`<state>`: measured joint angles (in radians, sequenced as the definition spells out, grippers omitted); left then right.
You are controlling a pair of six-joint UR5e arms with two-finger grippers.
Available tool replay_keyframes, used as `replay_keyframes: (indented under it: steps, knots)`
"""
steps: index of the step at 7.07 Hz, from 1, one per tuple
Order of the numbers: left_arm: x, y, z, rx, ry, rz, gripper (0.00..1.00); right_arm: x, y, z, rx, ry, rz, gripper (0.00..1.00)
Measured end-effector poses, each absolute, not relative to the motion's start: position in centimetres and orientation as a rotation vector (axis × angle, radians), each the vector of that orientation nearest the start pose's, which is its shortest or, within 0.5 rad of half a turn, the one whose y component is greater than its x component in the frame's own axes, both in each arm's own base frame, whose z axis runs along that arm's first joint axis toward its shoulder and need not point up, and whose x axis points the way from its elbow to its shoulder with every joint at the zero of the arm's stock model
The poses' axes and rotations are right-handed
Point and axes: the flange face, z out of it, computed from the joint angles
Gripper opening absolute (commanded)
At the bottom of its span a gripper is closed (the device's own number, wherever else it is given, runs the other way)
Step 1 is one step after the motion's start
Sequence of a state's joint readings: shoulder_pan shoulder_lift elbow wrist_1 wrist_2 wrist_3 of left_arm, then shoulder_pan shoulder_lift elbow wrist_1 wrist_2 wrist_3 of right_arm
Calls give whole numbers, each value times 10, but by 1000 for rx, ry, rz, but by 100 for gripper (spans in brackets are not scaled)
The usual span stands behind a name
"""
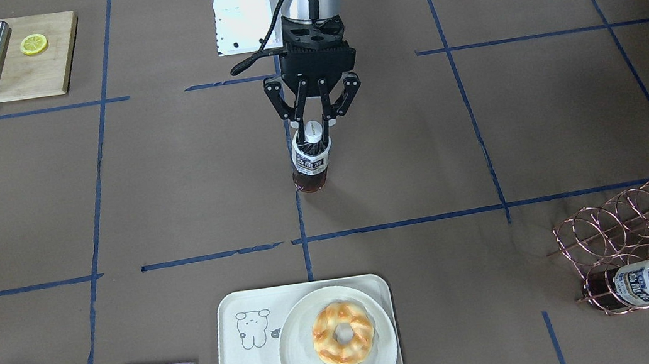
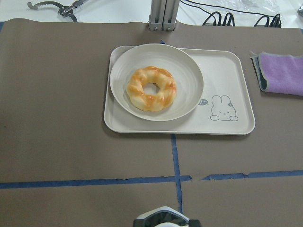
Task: Place tea on tray
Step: 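Carry the bottle with the left gripper to the table center and lower it, then open the left gripper and lift it away from the standing bottle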
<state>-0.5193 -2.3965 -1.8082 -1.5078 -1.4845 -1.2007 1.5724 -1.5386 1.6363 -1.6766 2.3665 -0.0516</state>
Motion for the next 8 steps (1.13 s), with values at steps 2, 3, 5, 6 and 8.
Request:
replay_keyframes:
  steps: [2,3,5,6,8]
  knots:
    - [506,-431,75,507,859,-173,0,63,-503,620,13,-796,-45,100]
    - [514,-425,75,512,854,-167,4,63,-503,620,12,-796,-45,100]
    - [517,-421,76,514,851,-163,71,63,-503,621,11,-795,-45,100]
    - [518,-421,77,514,850,-163,99,63,-503,621,10,-795,-45,100]
    - [517,-420,78,516,850,-163,100,63,-503,623,7,-795,-44,100]
